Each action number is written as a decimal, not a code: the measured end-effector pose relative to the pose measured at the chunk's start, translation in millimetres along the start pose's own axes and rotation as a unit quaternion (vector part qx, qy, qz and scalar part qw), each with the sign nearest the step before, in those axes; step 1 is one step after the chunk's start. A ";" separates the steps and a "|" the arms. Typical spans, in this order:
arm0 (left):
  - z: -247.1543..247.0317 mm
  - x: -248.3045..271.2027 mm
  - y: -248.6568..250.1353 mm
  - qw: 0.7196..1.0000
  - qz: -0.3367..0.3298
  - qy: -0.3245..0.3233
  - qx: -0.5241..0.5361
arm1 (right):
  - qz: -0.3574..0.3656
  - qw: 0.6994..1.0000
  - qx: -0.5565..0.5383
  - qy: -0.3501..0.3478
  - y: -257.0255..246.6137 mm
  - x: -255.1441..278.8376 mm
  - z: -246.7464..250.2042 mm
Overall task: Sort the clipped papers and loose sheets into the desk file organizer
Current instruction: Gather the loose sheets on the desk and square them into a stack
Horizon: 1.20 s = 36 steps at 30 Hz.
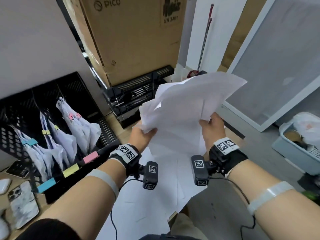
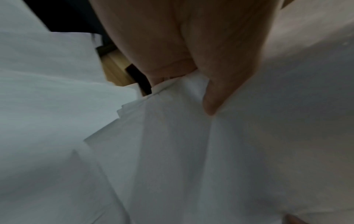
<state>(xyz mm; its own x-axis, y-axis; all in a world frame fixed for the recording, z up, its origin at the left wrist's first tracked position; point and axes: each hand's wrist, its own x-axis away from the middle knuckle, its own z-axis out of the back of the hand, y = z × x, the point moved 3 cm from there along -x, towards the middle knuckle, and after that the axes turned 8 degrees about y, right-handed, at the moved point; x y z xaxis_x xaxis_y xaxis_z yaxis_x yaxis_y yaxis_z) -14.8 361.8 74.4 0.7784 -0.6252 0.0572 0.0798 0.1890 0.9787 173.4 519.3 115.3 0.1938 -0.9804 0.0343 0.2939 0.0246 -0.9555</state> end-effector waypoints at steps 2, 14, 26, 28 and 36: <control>3.2 -2.0 15.4 0.999 -0.029 0.029 0.012 | 0.010 1.000 -0.018 0.015 -11.3 4.3 1.6; -9.6 12.0 -13.7 0.995 -0.079 0.008 -0.065 | -0.039 0.999 -0.018 -0.023 26.1 41.1 7.8; -12.1 6.4 -14.5 0.998 0.011 0.036 -0.042 | -0.047 0.987 0.101 -0.112 43.4 19.0 8.7; -2.6 3.8 -13.0 0.996 0.025 0.046 -0.078 | -0.042 0.990 0.082 -0.104 41.2 14.4 3.2; 53.8 37.6 -100.6 0.904 0.266 -0.025 -0.333 | -0.225 0.890 0.287 -0.275 125.8 42.3 -43.8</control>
<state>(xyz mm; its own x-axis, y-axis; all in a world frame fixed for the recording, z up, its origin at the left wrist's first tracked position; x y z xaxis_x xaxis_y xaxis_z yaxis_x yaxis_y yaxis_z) -27.1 278.6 -11.3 0.7891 -0.3422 0.5101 0.0723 0.8764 0.4761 177.7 472.4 -16.3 0.3183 -0.6756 0.6650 0.8563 -0.0961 -0.5075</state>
